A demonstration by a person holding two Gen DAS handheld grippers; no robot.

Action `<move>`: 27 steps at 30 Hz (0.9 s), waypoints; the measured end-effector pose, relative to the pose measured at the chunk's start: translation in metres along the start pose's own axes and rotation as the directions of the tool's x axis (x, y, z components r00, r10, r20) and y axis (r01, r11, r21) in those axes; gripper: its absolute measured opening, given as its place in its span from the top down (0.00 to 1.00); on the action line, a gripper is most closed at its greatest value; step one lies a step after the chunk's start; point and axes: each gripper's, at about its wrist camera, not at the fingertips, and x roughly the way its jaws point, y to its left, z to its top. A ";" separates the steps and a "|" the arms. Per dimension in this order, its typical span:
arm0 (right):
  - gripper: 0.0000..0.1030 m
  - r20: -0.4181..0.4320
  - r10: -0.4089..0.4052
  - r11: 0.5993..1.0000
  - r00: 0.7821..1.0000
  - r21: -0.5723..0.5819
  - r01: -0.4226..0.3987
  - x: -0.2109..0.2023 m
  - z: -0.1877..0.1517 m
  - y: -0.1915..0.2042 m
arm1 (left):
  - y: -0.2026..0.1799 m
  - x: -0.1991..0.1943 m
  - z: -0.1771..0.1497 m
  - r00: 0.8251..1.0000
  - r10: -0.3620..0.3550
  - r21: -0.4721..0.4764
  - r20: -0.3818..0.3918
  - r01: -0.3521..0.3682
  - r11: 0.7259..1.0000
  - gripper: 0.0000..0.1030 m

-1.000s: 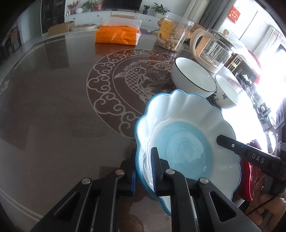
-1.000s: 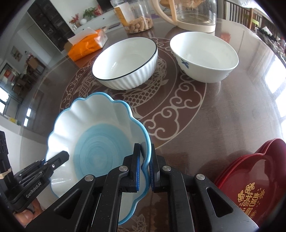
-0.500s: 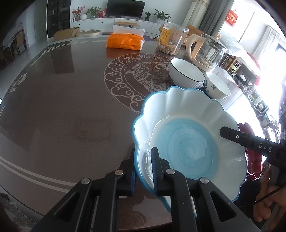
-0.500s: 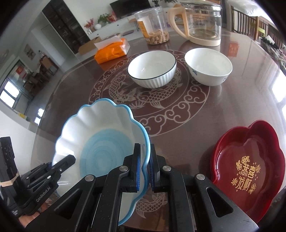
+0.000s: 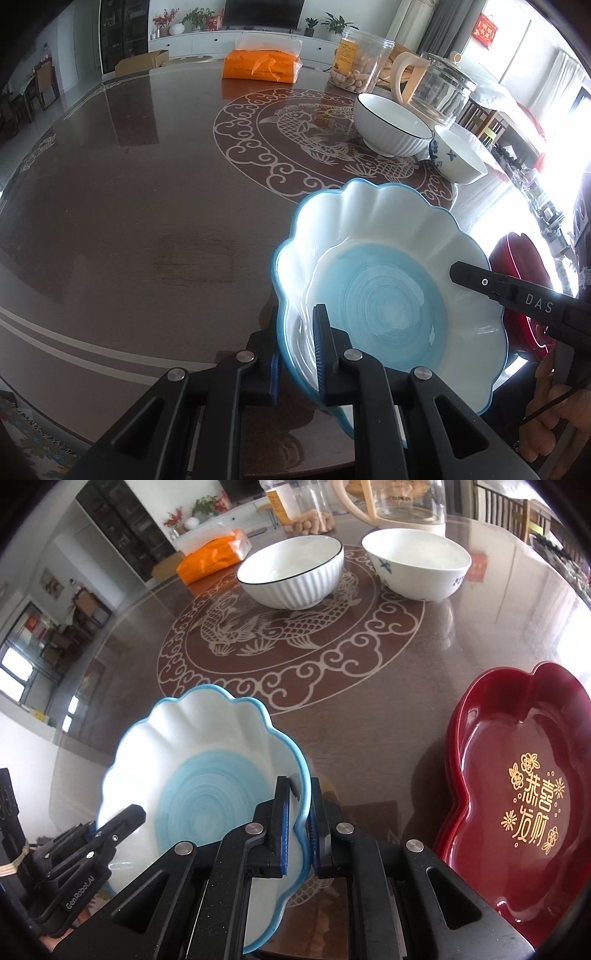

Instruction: Organize plates and bowls

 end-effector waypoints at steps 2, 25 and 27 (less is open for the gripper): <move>0.87 0.000 -0.005 1.000 1.000 -0.004 0.005 0.002 0.002 -0.001 | -0.002 0.004 -0.001 1.000 0.003 0.005 0.011 -0.003 1.000 0.87; 0.29 0.287 -0.165 0.982 0.944 -0.045 0.185 -0.081 0.005 0.033 | 0.032 -0.090 0.019 0.933 0.121 -0.050 0.340 -0.111 0.993 0.10; 0.27 0.319 -0.200 0.975 0.926 -0.029 0.220 -0.094 0.001 0.037 | 0.029 -0.091 0.018 0.939 0.109 -0.039 0.326 -0.101 0.994 0.10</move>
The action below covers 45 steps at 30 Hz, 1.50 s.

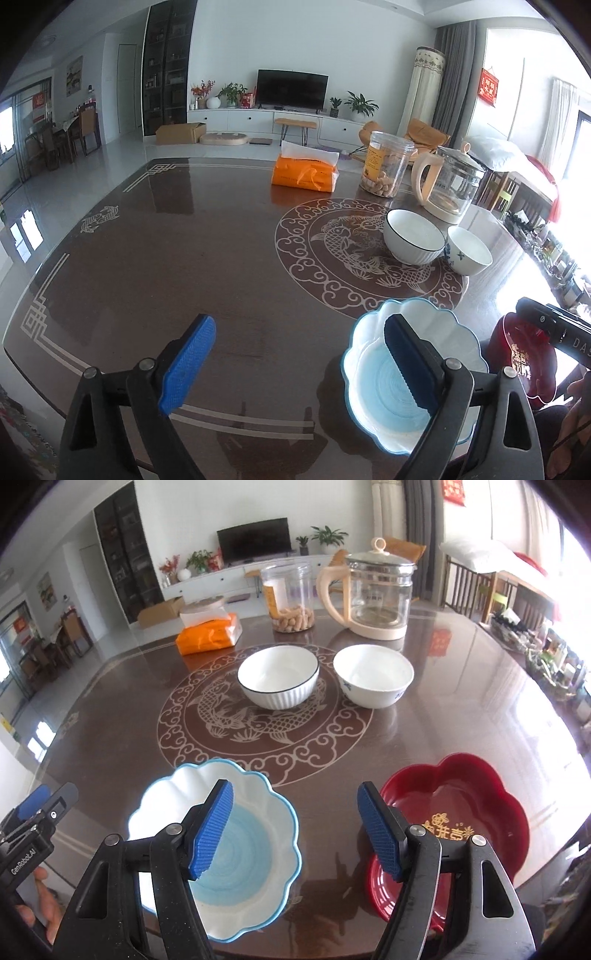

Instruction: Organize plates and bowls

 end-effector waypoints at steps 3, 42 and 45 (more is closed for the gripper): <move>0.27 0.034 -0.058 0.998 0.998 -0.014 0.058 -0.014 -0.001 0.000 | -0.010 -0.001 -0.005 1.000 -0.010 0.018 -0.018 0.011 1.000 0.10; 0.27 0.193 -0.248 0.961 0.950 -0.076 0.266 -0.063 -0.010 0.001 | -0.010 -0.009 -0.031 0.994 0.023 0.034 -0.108 -0.020 0.999 0.10; 0.27 0.189 -0.247 0.961 0.950 -0.077 0.265 -0.063 -0.010 0.001 | -0.011 -0.009 -0.029 0.993 0.036 0.046 -0.110 -0.031 0.998 0.10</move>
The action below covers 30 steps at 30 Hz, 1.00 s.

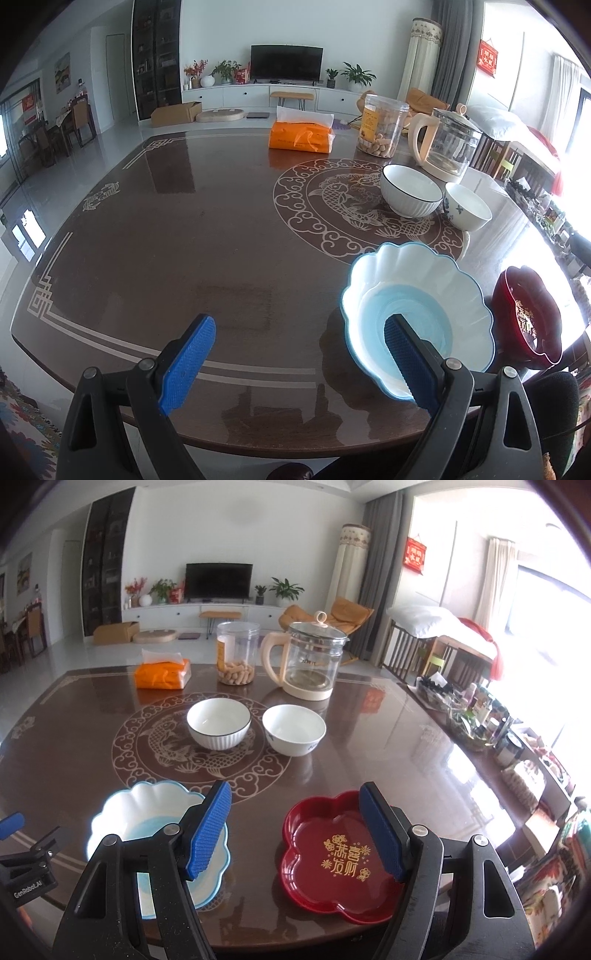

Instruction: Organize plates and bowls

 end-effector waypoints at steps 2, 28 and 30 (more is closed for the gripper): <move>0.27 -0.006 0.003 1.000 1.000 0.005 -0.003 0.000 -0.001 -0.001 | -0.001 -0.002 0.002 1.000 0.014 0.011 0.003 -0.014 1.000 0.10; 0.27 -0.186 0.200 0.974 0.962 0.142 -0.175 0.068 0.008 -0.026 | 0.001 0.051 0.067 0.987 -0.110 0.062 -0.119 0.118 0.991 0.10; 0.27 -0.228 0.299 0.940 0.927 0.236 -0.245 0.091 0.020 -0.041 | -0.006 0.066 0.093 0.974 -0.154 0.058 -0.163 0.165 0.985 0.10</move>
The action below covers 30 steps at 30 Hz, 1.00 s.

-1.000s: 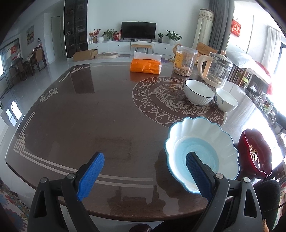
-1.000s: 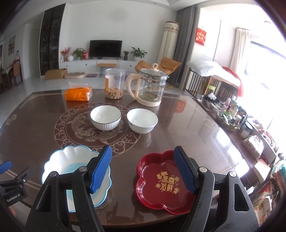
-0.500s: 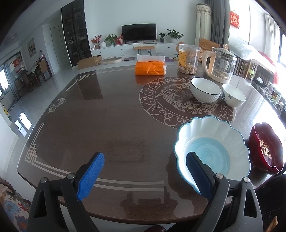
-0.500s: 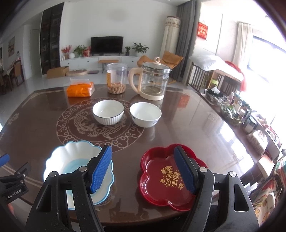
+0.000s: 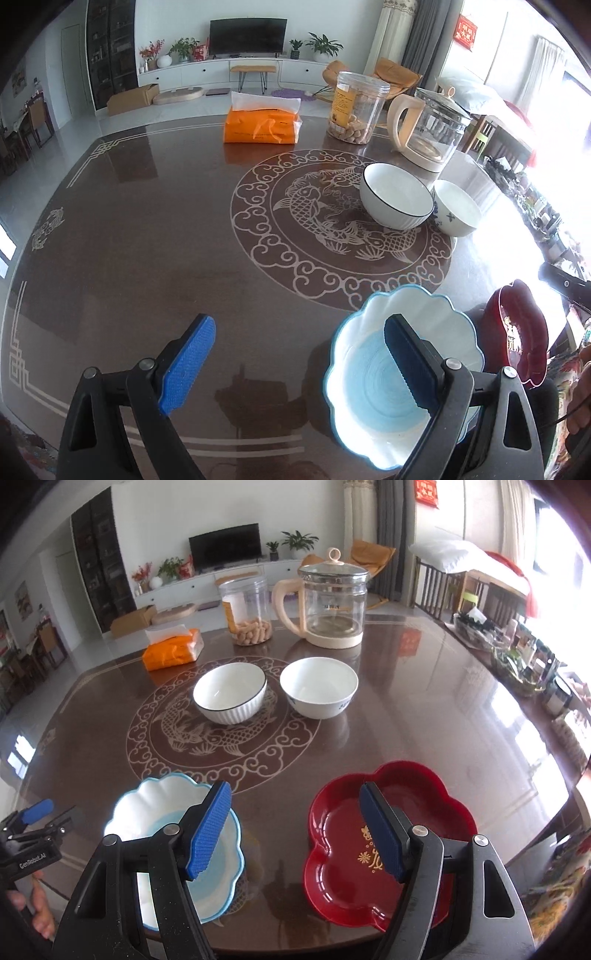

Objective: Organize plates and bowls
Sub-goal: 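Reach the left gripper to the black-rimmed white bowl and grasp its rim, then lift the black-rimmed bowl with the left gripper over the scalloped bowl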

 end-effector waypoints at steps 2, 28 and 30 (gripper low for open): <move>0.27 -0.056 0.088 0.989 0.995 0.122 -0.080 0.015 0.022 -0.024 | -0.004 0.013 0.027 0.998 -0.054 -0.004 -0.032 0.054 0.999 0.10; 0.74 -0.337 0.232 0.953 0.912 0.266 -0.144 0.212 0.105 0.009 | -0.067 0.205 0.155 0.957 -0.147 -0.010 -0.249 0.149 0.989 0.92; 0.80 -0.331 0.227 0.956 0.916 0.253 -0.146 0.212 0.104 0.007 | -0.073 0.201 0.153 0.963 -0.126 0.018 -0.238 0.135 0.991 0.93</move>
